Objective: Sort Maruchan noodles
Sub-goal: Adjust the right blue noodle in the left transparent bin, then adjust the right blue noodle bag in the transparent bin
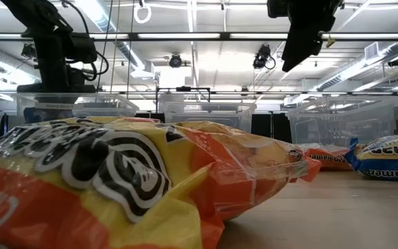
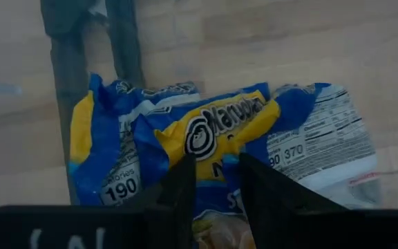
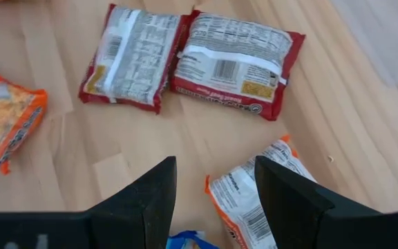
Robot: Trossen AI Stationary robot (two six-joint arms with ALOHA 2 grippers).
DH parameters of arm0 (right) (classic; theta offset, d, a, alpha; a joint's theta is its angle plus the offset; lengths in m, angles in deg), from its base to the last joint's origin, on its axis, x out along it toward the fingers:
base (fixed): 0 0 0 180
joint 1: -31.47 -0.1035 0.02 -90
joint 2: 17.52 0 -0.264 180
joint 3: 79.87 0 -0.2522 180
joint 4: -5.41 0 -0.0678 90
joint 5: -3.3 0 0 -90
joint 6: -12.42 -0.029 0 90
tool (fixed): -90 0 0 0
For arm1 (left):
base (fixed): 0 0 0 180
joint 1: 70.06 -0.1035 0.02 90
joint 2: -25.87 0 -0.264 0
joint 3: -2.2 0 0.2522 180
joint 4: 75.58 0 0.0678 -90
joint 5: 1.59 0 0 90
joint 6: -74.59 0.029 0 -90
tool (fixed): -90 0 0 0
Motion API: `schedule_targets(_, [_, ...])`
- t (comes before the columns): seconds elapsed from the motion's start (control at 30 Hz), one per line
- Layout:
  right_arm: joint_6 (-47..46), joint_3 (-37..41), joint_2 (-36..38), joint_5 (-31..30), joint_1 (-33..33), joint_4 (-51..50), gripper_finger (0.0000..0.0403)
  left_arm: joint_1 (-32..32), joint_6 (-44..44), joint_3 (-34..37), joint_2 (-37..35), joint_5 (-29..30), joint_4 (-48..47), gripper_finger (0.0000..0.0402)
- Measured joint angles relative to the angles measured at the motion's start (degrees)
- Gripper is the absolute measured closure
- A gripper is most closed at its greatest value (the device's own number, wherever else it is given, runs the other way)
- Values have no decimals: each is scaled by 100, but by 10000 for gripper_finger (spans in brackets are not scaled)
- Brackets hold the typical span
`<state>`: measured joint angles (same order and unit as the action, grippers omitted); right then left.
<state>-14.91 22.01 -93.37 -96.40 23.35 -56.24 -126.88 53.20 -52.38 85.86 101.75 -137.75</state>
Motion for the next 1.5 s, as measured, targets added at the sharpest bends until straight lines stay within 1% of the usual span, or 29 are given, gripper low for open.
schedule_targets(0.1, [163,-2,15,79,0,-55,202,15,-15,-277,-2,13,31,285])
schedule_targets(0.27, [512,-2,26,67,-19,-429,202,7,-45,-283,-2,-59,-62,285])
schedule_targets(0.3, [598,-2,26,41,-37,-517,202,20,-64,-282,-2,-164,-66,285])
schedule_targets(0.4, [689,-2,26,38,-76,-699,202,138,-345,-282,-47,-921,109,285])
schedule_targets(0.43, [673,-2,26,38,-83,-723,202,239,-376,-283,-59,-1208,255,285])
schedule_targets(0.5, [615,-2,26,38,-91,-745,202,543,-519,-284,-43,-1557,541,285])
schedule_targets(0.67, [263,-2,26,36,-50,-748,202,1153,-1531,-284,-35,-1463,1289,280])
schedule_targets(0.77, [158,-2,26,31,-21,-748,202,1313,-2037,-284,-21,-1455,1757,259])
schedule_targets(0.87, [139,-2,24,29,-22,-748,202,1385,-2429,-289,289,-1400,1758,231])
schedule_targets(1.0, [-43,-2,22,29,-29,-747,202,1485,-2515,-280,876,-1396,1632,201])
schedule_targets(1.17, [-164,-2,22,12,-123,-748,202,1618,-2722,-280,1320,-1428,1674,193])
schedule_targets(1.27, [-266,-2,20,-63,-155,-748,202,1738,-2612,-280,1560,-1414,1538,210])
schedule_targets(1.33, [-382,-2,20,-151,-161,-748,202,1762,-2409,-289,1652,-1384,1548,240])
schedule_targets(1.4, [-404,-2,20,-165,-171,-747,202,1736,-2305,-302,1684,-1377,1588,289])
schedule_targets(1.47, [-404,-2,20,-163,-185,-748,202,1698,-2247,-298,1648,-1394,1599,354])
schedule_targets(1.5, [-402,-2,20,-163,-186,-748,202,1661,-2182,-289,1604,-1426,1598,377])
